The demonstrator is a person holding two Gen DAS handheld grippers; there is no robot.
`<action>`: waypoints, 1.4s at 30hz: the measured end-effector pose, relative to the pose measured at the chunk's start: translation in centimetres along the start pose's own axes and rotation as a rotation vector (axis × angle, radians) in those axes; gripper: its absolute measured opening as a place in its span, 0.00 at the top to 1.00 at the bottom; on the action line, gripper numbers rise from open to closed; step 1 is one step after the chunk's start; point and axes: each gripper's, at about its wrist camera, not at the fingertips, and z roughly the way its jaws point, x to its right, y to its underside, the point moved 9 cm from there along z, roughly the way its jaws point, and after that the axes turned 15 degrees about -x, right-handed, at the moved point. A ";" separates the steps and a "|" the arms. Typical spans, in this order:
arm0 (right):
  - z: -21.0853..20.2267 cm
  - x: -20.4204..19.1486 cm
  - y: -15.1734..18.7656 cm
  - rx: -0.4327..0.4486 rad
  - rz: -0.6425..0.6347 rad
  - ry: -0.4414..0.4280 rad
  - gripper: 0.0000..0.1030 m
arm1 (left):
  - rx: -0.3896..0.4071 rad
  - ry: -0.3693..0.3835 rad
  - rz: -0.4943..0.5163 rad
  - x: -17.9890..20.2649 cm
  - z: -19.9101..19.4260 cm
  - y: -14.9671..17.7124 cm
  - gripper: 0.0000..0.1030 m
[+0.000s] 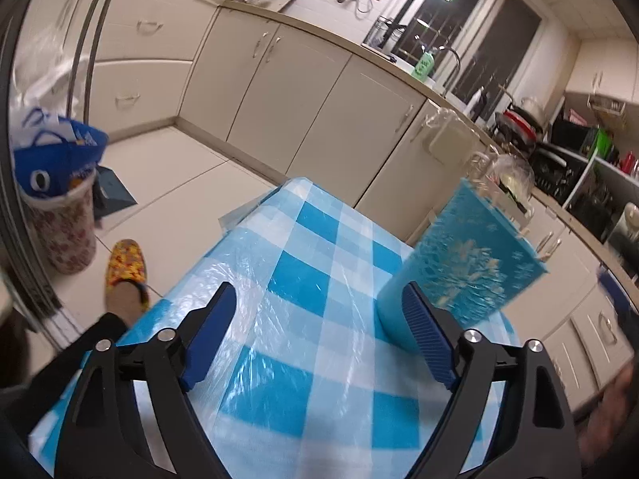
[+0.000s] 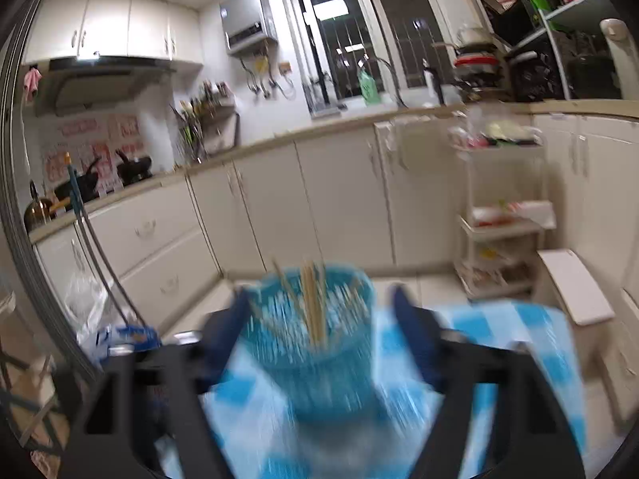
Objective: Organize utensils
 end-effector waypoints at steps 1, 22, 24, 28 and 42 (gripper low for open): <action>-0.9 0.4 1.6 -0.045 0.009 0.011 0.12 | -0.009 -0.010 0.019 0.7 -1.2 0.1 0.16; -20.9 -5.1 12.9 -0.153 0.155 0.044 0.07 | -0.024 -0.114 0.260 7.6 -27.0 9.2 0.07; -21.6 -5.8 14.5 -0.150 0.175 0.028 0.07 | -0.048 -0.113 0.264 7.2 -28.0 10.6 0.07; -22.2 -6.2 16.6 -0.169 0.153 0.067 0.07 | -0.101 -0.128 0.272 6.3 -28.8 13.1 0.07; -23.0 -6.2 17.8 -0.186 0.165 0.073 0.07 | -0.059 -0.227 0.359 6.5 -30.6 14.4 0.07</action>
